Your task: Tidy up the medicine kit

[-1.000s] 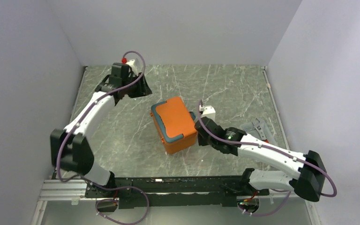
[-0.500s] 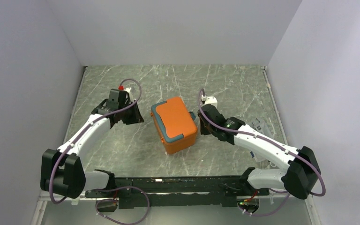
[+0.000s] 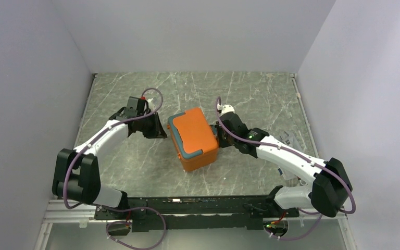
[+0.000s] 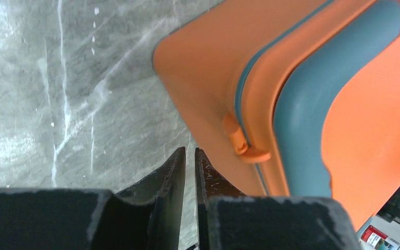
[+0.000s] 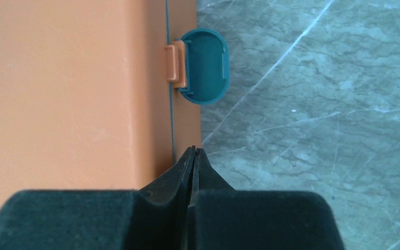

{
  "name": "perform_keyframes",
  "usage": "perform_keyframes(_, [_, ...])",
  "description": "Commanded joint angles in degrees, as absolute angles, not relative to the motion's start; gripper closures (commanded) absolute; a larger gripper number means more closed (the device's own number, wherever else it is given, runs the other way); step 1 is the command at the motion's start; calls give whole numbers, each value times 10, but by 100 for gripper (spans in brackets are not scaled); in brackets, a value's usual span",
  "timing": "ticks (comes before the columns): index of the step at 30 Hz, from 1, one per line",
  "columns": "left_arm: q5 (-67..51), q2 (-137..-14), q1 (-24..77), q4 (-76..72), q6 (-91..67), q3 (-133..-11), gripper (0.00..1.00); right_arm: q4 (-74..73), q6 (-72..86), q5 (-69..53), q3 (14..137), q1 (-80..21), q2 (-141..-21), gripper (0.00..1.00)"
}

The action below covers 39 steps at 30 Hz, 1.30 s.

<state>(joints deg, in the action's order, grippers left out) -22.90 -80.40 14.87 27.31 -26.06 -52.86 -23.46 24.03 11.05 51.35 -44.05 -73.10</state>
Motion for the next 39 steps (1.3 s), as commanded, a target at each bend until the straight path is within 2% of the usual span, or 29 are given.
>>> perform_keyframes(1, [-257, -833, 151, 255, -269, -583, 83, -183, 239, 54, 510, -446, -716, 100])
perform_keyframes(13, [-287, -932, 176, 297, -245, -710, 86, -165, 268, 59, 517, -516, -728, 100])
perform_keyframes(28, [-302, -1018, 221, 366, -205, -853, 91, -165, 271, 65, 598, -576, -803, 100])
perform_keyframes(33, [-201, -979, 220, 406, -192, -891, 90, -203, 268, 88, 610, -578, -776, 100])
perform_keyframes(39, [-43, -870, 220, 400, -200, -859, 84, -243, 261, 152, 613, -577, -716, 98])
